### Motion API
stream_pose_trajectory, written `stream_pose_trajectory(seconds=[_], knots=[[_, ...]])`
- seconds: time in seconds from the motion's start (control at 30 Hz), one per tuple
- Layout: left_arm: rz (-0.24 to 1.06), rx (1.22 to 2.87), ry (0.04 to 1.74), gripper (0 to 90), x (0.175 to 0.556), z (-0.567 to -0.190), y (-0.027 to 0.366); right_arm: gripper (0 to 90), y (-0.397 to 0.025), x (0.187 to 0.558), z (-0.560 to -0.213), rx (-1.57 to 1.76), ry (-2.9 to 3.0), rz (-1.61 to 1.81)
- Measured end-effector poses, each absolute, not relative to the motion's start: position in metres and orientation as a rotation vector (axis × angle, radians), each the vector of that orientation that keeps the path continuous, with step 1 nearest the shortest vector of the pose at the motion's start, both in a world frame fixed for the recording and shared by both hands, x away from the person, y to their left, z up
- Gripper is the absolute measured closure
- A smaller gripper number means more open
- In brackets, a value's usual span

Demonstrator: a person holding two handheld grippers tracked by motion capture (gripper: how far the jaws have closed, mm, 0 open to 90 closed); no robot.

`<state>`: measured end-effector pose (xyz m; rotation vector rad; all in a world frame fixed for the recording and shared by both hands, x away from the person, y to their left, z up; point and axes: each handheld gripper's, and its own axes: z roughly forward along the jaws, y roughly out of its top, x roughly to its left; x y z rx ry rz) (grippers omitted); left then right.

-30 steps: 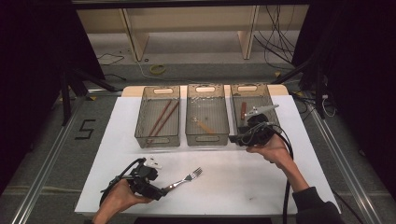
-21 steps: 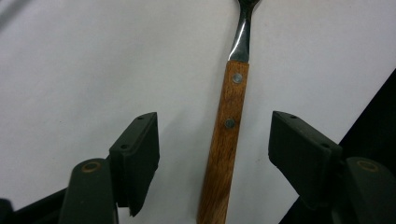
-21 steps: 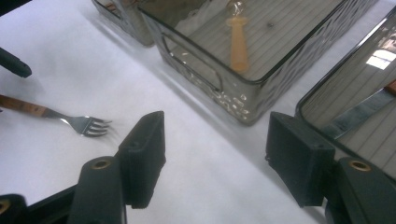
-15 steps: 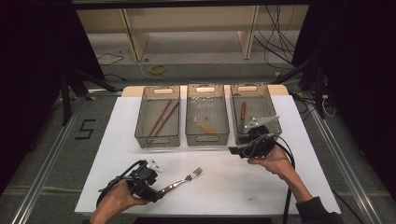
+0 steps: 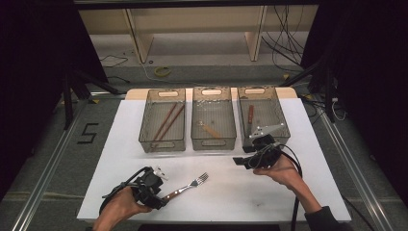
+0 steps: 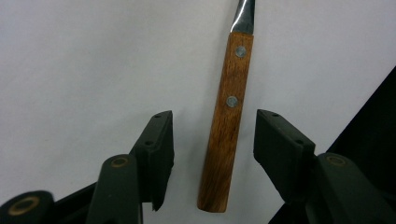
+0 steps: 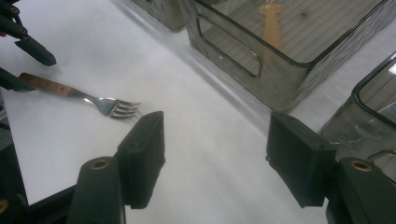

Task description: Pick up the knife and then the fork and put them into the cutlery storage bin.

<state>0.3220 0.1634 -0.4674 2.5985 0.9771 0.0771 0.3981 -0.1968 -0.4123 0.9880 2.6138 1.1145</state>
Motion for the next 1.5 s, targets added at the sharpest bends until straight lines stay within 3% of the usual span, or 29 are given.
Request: stream_pose_trajectory(seconds=[0.37,1.1,1.5], knots=[[0.081,2.643,0.945,53.3,0.32,-0.47,0.16,38.6,-0.196,0.398,-0.414,0.984,2.62,1.117],[0.103,2.728,0.814,73.3,0.319,-0.472,0.148,39.4,-0.194,0.397,-0.414,0.975,2.634,1.116],[0.146,2.718,0.757,75.6,0.316,-0.472,0.148,39.9,-0.19,0.395,-0.414,0.949,2.649,1.12]])
